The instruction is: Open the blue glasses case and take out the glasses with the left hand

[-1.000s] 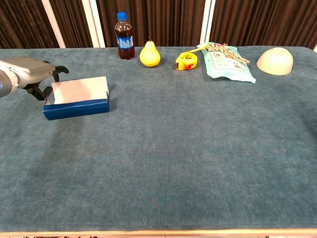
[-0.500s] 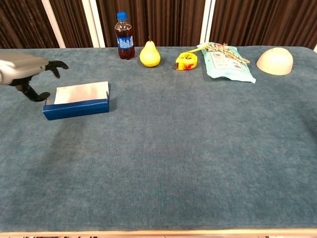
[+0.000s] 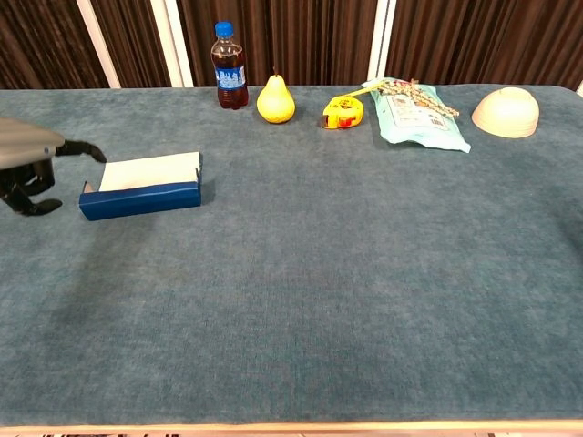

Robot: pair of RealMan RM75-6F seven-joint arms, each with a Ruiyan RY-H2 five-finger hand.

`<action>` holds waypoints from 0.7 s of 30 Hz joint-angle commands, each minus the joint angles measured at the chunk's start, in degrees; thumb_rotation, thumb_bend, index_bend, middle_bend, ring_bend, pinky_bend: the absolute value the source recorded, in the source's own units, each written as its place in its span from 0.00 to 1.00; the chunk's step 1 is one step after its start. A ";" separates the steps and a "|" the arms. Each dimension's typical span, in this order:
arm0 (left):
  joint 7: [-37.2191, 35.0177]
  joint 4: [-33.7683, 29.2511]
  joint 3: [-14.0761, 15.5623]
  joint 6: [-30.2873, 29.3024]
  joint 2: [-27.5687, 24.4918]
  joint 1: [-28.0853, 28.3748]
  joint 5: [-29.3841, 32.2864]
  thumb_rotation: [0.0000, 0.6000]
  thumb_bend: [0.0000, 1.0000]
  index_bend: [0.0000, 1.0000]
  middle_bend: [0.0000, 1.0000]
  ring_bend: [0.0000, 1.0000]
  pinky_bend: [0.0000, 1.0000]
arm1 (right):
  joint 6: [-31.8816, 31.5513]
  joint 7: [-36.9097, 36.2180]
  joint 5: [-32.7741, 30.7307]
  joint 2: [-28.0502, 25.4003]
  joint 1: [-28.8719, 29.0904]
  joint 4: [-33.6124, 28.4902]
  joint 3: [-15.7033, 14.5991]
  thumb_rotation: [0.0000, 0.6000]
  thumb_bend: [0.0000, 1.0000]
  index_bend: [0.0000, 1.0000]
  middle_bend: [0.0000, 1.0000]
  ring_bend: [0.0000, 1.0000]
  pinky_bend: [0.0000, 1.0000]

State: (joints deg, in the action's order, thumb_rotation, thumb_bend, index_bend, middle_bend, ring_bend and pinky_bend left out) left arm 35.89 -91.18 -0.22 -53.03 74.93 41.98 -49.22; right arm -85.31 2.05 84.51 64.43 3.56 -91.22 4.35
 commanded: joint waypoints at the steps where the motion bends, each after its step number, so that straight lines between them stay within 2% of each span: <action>1: 1.51 0.51 0.71 0.96 0.84 0.56 1.83 1.00 0.42 0.12 0.87 0.77 0.88 | 0.03 0.00 -0.03 -0.01 0.00 0.00 0.01 1.00 0.17 0.00 0.00 0.00 0.21; 9: 2.88 1.13 1.41 1.74 2.08 1.35 3.75 1.00 0.42 0.13 0.87 0.77 0.88 | 0.10 0.03 -0.08 0.01 0.02 0.00 0.02 1.00 0.17 0.00 0.00 0.00 0.21; 21: 3.44 -1.23 2.94 1.67 0.66 1.53 4.36 1.00 0.42 0.26 0.89 0.78 0.89 | 0.13 -0.11 -0.10 -0.04 0.02 -0.01 0.06 1.00 0.17 0.00 0.00 0.00 0.21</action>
State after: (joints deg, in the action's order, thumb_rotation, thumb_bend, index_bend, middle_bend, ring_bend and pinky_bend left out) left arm 39.31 -92.07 2.50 -51.47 75.85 43.51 -44.75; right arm -85.18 1.94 84.41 64.39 3.59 -91.23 4.40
